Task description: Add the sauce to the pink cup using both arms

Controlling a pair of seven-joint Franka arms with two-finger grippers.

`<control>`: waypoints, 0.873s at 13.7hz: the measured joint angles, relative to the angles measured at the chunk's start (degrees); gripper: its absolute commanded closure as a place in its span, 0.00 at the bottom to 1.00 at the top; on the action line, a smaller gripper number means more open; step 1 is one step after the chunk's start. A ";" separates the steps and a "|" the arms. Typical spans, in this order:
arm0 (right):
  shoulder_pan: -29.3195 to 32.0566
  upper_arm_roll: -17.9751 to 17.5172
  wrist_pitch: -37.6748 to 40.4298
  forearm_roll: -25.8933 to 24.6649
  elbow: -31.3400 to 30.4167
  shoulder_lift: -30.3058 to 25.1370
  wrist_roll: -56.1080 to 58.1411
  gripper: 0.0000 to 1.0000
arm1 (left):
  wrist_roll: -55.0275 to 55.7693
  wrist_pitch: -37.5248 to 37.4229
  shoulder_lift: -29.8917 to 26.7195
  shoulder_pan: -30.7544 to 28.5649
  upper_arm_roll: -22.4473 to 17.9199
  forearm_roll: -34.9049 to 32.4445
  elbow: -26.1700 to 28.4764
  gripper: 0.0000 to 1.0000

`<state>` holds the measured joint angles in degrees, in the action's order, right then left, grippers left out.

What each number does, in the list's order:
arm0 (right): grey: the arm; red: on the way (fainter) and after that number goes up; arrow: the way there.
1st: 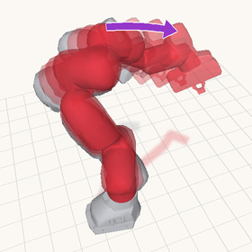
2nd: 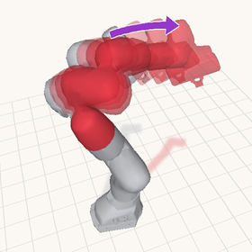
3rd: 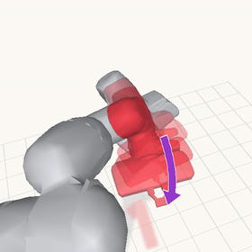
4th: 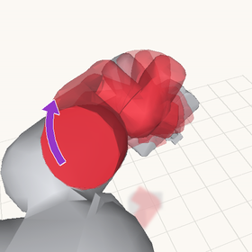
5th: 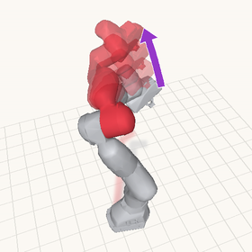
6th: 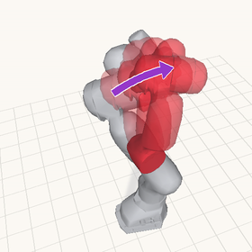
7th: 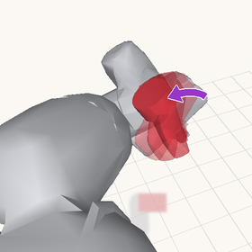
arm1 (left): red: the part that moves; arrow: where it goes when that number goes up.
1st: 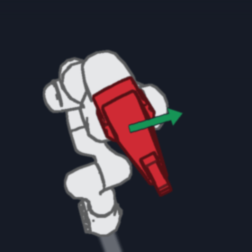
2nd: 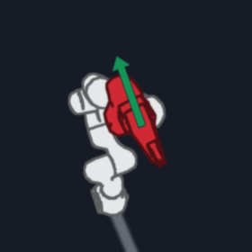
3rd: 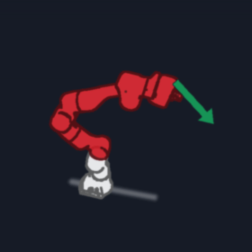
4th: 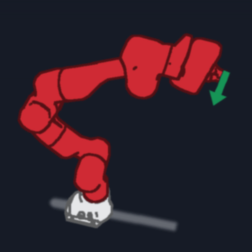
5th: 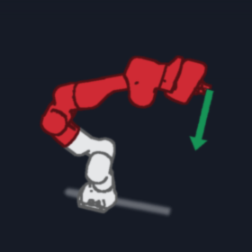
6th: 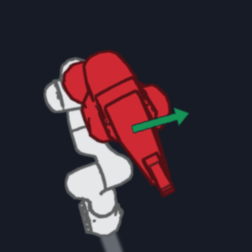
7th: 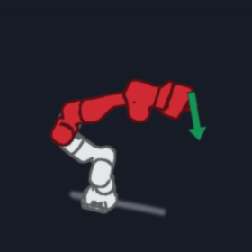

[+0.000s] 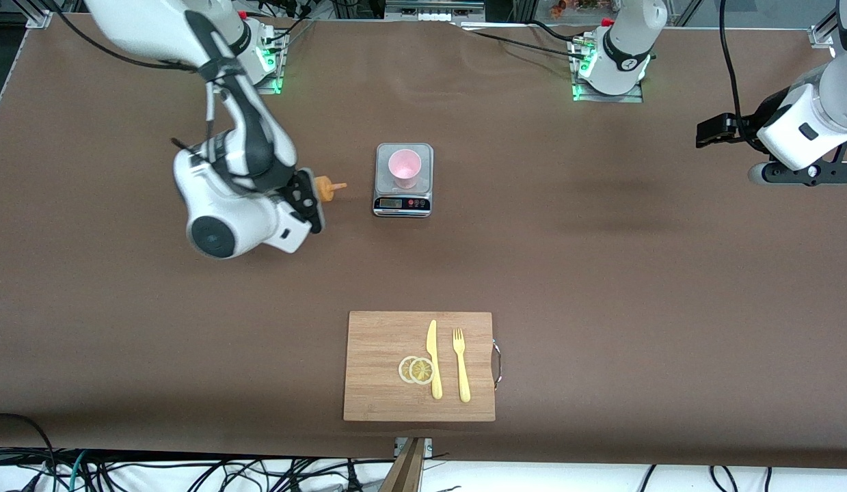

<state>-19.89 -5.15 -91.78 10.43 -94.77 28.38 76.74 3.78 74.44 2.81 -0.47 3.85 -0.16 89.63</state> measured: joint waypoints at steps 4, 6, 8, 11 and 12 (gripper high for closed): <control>-4.65 -3.29 0.02 -8.25 0.00 -0.35 -10.65 1.00 | -0.01 0.00 0.01 -0.03 0.00 0.00 0.00 0.00; -7.25 -4.28 0.43 -11.15 -0.01 -0.35 -15.17 1.00 | -0.02 0.00 0.01 -0.05 0.00 0.00 0.00 0.00; -9.33 -4.77 1.54 -13.76 -0.03 -0.35 -18.57 1.00 | -0.02 0.00 0.01 -0.09 0.00 0.00 0.00 0.00; -10.38 -6.81 2.92 -17.23 -0.12 -0.33 -22.56 1.00 | -0.02 0.00 0.01 -0.18 0.00 0.00 0.00 0.00; -10.39 -7.75 3.16 -18.65 -0.17 -0.29 -23.80 1.00 | -0.03 0.00 0.01 -0.19 0.00 0.00 0.00 0.00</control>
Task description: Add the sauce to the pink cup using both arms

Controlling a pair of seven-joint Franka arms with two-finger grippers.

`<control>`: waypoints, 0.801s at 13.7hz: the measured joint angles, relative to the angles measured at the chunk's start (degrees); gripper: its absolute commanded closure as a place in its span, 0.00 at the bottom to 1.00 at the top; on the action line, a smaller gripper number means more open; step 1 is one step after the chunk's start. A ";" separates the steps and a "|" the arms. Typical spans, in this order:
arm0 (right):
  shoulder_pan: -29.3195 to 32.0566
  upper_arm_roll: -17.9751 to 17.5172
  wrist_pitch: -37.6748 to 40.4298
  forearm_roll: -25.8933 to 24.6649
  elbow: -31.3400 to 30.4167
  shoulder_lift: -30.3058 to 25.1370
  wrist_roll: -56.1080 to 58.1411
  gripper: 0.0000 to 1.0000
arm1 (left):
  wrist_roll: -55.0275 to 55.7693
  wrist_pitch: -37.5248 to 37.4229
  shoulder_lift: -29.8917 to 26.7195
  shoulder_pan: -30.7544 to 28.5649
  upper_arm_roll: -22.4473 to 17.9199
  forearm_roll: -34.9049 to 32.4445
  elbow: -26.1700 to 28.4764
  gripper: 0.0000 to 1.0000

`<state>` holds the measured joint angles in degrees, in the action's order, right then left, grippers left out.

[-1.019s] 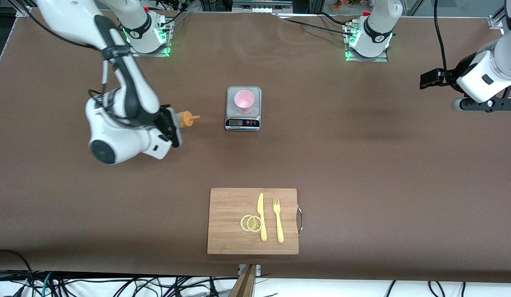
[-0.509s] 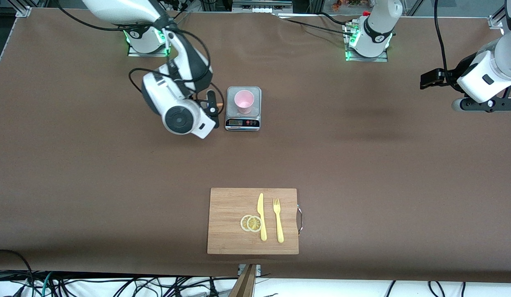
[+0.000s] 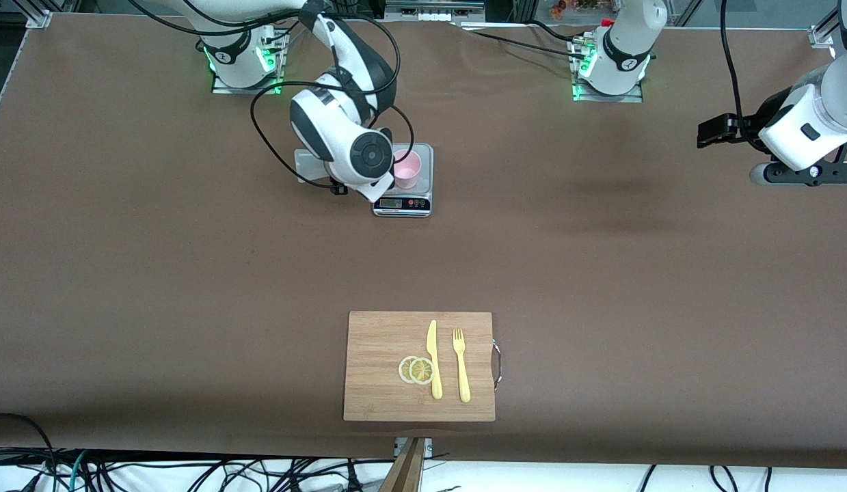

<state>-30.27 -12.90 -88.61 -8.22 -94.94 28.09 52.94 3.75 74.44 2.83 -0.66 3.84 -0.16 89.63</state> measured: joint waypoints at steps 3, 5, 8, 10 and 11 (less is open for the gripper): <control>-0.35 -2.15 0.08 -3.55 0.00 0.22 -3.34 1.00 | -0.04 0.00 0.00 0.00 0.00 0.00 0.00 0.00; -0.62 -2.22 0.04 -4.01 0.48 0.66 -3.64 1.00 | -0.04 0.00 0.00 -0.01 0.00 0.00 0.00 0.00; -0.88 -2.24 -0.10 -4.40 2.07 2.42 -4.29 1.00 | -0.06 0.00 0.01 -0.02 0.00 0.00 0.00 0.00; -0.89 -2.24 -0.29 -4.52 3.79 4.16 -5.04 1.00 | -0.09 0.00 0.01 -0.02 0.00 0.00 0.00 0.00; -0.89 -2.24 -0.50 -4.53 4.49 4.84 -5.46 1.00 | -0.10 0.00 0.01 -0.02 0.00 0.00 0.00 0.00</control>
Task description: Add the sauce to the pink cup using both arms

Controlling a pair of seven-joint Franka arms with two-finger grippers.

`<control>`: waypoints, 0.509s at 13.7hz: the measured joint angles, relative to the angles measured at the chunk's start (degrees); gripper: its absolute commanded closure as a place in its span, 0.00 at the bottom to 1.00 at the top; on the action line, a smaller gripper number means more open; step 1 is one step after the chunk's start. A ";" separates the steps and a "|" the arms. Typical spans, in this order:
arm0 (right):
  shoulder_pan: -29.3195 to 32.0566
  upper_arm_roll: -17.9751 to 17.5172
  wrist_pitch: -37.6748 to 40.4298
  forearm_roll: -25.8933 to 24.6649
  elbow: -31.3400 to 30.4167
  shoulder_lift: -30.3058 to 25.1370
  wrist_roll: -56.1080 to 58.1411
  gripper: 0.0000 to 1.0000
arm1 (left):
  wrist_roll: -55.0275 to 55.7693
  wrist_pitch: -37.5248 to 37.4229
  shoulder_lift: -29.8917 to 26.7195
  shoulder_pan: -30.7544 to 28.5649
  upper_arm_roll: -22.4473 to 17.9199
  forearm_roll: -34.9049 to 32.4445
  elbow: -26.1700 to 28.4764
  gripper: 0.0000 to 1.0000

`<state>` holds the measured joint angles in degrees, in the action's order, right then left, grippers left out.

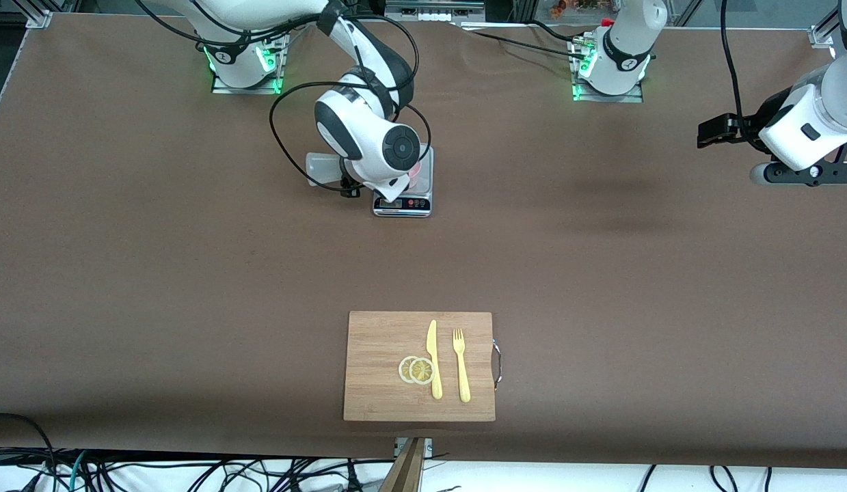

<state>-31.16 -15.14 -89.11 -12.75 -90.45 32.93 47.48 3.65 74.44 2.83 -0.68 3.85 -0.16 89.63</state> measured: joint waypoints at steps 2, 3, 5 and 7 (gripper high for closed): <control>0.00 0.00 -0.16 0.00 1.00 0.66 -0.19 1.00 | -0.02 0.00 0.00 0.00 0.00 0.00 0.00 0.00; 0.03 0.00 -0.16 0.00 1.24 0.68 -0.19 1.00 | -0.02 0.00 0.00 0.00 0.00 0.00 0.00 0.00; 0.53 0.04 -0.15 0.33 1.65 0.65 0.49 1.00 | -0.03 0.00 0.00 0.00 0.00 0.00 0.00 0.00; 2.28 0.20 -0.32 3.52 2.06 0.48 3.29 1.00 | -0.05 0.00 0.00 0.00 0.00 0.00 0.00 0.00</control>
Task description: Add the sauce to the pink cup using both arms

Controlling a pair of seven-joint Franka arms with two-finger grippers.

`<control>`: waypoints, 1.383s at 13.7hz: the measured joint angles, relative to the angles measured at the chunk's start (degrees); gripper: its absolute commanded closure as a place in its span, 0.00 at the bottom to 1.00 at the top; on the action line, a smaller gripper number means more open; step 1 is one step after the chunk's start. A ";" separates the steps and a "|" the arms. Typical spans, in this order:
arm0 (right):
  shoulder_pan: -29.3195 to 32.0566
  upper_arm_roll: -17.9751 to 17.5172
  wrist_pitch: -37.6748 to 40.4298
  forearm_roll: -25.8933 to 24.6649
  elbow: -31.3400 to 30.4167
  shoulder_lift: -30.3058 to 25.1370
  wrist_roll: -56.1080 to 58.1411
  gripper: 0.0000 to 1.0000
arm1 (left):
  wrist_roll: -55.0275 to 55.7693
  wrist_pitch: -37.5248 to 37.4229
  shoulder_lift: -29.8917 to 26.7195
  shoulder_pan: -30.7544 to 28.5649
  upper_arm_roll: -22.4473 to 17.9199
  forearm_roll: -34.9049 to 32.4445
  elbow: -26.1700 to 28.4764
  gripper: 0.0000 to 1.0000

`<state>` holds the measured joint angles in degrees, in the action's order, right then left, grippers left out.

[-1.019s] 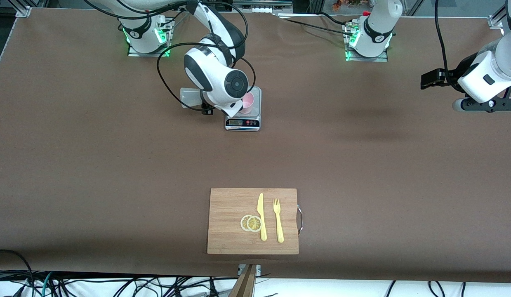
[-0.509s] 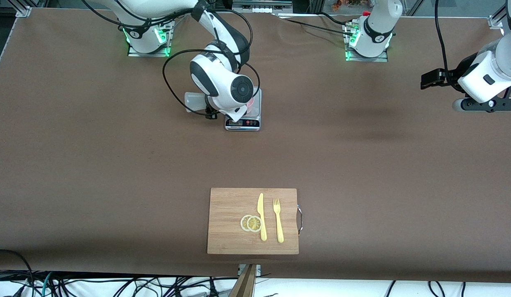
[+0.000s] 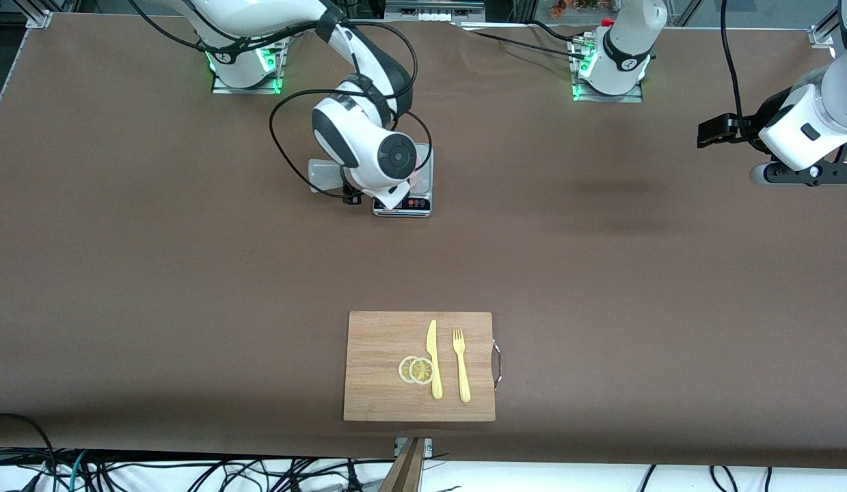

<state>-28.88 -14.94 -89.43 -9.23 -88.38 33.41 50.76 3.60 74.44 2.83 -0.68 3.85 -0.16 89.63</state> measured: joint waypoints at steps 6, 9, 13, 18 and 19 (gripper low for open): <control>13.22 0.85 -9.53 17.89 -3.75 -2.90 20.56 1.00 | -0.02 0.00 0.01 -0.01 0.01 0.00 0.00 0.00; 20.87 3.52 -10.45 31.70 -5.85 -4.39 35.50 1.00 | -0.03 0.00 0.01 -0.02 0.03 0.00 0.00 0.00; 31.93 4.40 -9.51 45.84 -9.63 -4.20 52.32 1.00 | -0.06 0.00 0.02 -0.02 0.06 0.00 0.00 0.00; 43.02 5.87 -0.83 56.47 -12.28 1.54 69.47 1.00 | -0.15 0.00 0.02 -0.01 0.11 0.00 0.00 0.00; 44.06 7.13 0.82 57.64 -12.34 3.10 73.51 1.00 | -0.16 0.00 0.02 -0.01 0.11 0.00 0.00 0.00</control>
<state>15.18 -7.81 -88.61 48.42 -100.72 36.51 124.27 3.45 74.45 2.85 -0.69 3.96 -0.16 89.62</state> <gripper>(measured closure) 0.727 0.000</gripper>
